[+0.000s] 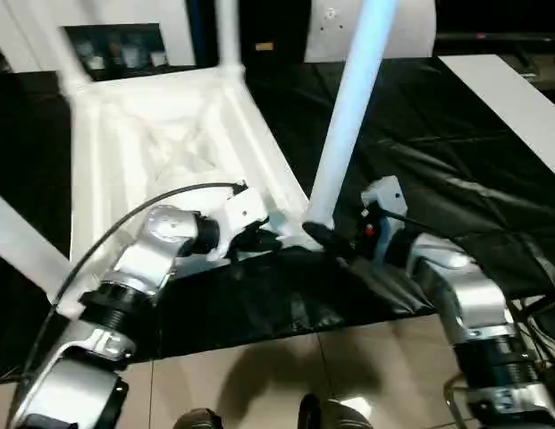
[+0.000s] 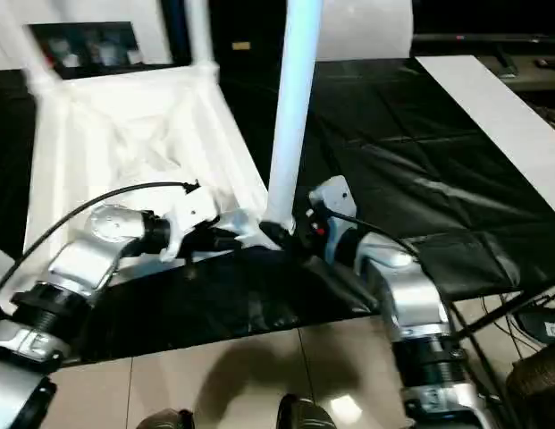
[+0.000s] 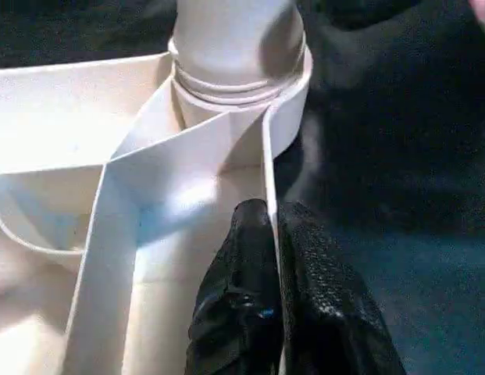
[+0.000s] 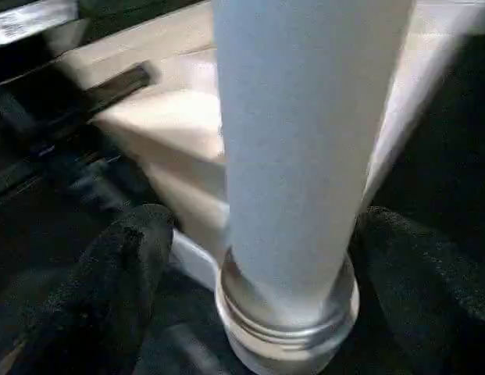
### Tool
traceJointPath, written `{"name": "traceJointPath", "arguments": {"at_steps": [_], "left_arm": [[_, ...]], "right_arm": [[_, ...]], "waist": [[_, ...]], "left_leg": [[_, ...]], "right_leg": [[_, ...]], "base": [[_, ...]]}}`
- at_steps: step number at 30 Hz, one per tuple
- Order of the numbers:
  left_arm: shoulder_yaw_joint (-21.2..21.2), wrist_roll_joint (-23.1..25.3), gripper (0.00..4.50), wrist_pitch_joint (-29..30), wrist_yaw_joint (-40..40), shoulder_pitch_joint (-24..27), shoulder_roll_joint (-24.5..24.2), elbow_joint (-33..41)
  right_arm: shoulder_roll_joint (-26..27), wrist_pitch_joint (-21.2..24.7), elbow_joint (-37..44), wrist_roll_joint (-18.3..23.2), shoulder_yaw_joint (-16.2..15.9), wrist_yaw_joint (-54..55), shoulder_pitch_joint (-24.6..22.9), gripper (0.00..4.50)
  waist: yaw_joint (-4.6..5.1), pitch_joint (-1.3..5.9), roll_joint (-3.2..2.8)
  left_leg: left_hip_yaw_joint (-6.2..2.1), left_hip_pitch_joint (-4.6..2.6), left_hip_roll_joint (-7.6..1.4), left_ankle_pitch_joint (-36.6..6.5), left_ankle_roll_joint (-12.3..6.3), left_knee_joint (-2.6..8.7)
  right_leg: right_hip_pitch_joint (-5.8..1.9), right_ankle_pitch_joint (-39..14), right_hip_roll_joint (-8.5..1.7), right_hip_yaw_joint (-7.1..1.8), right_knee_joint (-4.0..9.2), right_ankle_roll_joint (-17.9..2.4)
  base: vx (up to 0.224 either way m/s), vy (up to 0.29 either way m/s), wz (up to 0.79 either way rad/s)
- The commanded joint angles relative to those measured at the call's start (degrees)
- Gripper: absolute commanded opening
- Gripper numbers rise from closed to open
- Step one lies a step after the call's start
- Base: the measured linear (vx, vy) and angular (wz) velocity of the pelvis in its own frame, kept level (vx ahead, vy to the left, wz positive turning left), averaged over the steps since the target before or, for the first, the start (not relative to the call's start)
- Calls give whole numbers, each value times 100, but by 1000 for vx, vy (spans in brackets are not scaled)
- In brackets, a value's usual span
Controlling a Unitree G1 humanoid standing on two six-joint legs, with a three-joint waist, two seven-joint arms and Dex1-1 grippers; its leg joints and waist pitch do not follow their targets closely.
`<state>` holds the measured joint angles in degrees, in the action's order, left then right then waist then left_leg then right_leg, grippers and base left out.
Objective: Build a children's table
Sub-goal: Rotate leg to tighten
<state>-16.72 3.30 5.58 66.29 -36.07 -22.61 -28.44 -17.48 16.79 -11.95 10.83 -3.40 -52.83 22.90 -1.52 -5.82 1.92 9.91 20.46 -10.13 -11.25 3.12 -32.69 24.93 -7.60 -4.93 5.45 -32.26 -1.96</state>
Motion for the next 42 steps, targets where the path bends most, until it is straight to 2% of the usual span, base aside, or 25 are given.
{"name": "traceJointPath", "arguments": {"at_steps": [1, 5, 10, 12, 16, 17, 18, 20, 27, 36, 41, 42], "left_arm": [[-357, 37, 0, -304, 588, 54, -83, -71], [-482, -38, 0, -477, 1130, 43, -239, -71], [-680, -171, 0, -776, 1841, -22, -369, -134], [-688, -174, 0, -814, 1892, -31, -368, -153], [-872, -109, 0, -1015, 2206, -70, -386, -153], [-908, -90, 0, -1045, 2244, -75, -389, -149], [-918, -86, 0, -1057, 2255, -78, -388, -151], [-965, -61, 0, -1128, 2310, -92, -381, -164], [-984, 5, 0, -1290, 2344, -147, -366, -329], [-978, 42, 0, -1343, 2218, -152, -364, -443], [-857, 15, 0, -1149, 1943, -118, -294, -504], [-760, 5, 0, -903, 1675, -108, -219, -488]], "right_arm": [[-165, -148, -82, 86, -63, -425, 64, 419], [-422, -314, -190, 142, -233, -1070, 114, 419], [-725, -383, -374, 433, -428, -2162, 209, 419], [-742, -408, -410, 446, -447, -2234, 225, 403], [-813, -569, -638, 441, -594, -2650, 348, 382], [-814, -586, -672, 438, -616, -2702, 377, 367], [-815, -593, -687, 437, -625, -2726, 390, 356], [-826, -602, -761, 443, -692, -2893, 466, 346], [-874, -554, -815, 523, -822, -3294, 556, 285], [-877, -467, -790, 597, -891, -3485, 537, 213], [-794, -176, -524, 778, -810, -3296, 355, 205], [-698, 24, -368, 821, -756, -2990, 252, 205]], "waist": [[-12, 401, 29], [-63, 417, 44], [-161, 423, 59], [-193, 404, 62], [-224, 374, 82], [-221, 365, 91], [-227, 366, 93], [-225, 367, 90], [-263, 391, 101], [-298, 374, 99], [-304, 354, 110], [-301, 345, 94]], "left_leg": [[-27, -38, -292, -591, -716, 323], [-21, -29, -290, -445, -761, 308], [-2, -16, -317, -338, -868, 283], [2, -23, -321, -447, -794, 284], [-18, -24, -314, -852, -527, 308], [-16, -19, -312, -888, -508, 309], [-19, -26, -310, -908, -472, 310], [-25, -24, -322, -870, -471, 311], [-20, -5, -320, -652, -567, 291], [-22, -14, -325, -725, -507, 302], [-25, -13, -320, -807, -467, 313], [-26, -12, -319, -836, -441, 319]], "right_leg": [[-405, -1325, -367, -338, 266, -1290], [-422, -1100, -379, -339, 216, -1386], [-428, -1021, -379, -329, 172, -1446], [-404, -1224, -385, -334, 195, -1419], [-395, -2026, -410, -334, 274, -1160], [-390, -2096, -407, -336, 286, -1126], [-386, -2165, -406, -339, 293, -1079], [-378, -2060, -397, -337, 273, -1107], [-395, -1626, -392, -334, 216, -1218], [-385, -1810, -393, -333, 238, -1154], [-385, -1981, -397, -335, 263, -1072], [-383, -2069, -398, -338, 281, -1032]], "base": [[0, 0, 0], [0, 0, 0], [0, 0, 0], [0, 0, 0], [0, 0, 0], [0, 0, 0], [0, 0, 0], [0, 0, 0], [0, 0, 0], [0, 0, 0], [0, 0, 0], [0, 0, 0]]}}
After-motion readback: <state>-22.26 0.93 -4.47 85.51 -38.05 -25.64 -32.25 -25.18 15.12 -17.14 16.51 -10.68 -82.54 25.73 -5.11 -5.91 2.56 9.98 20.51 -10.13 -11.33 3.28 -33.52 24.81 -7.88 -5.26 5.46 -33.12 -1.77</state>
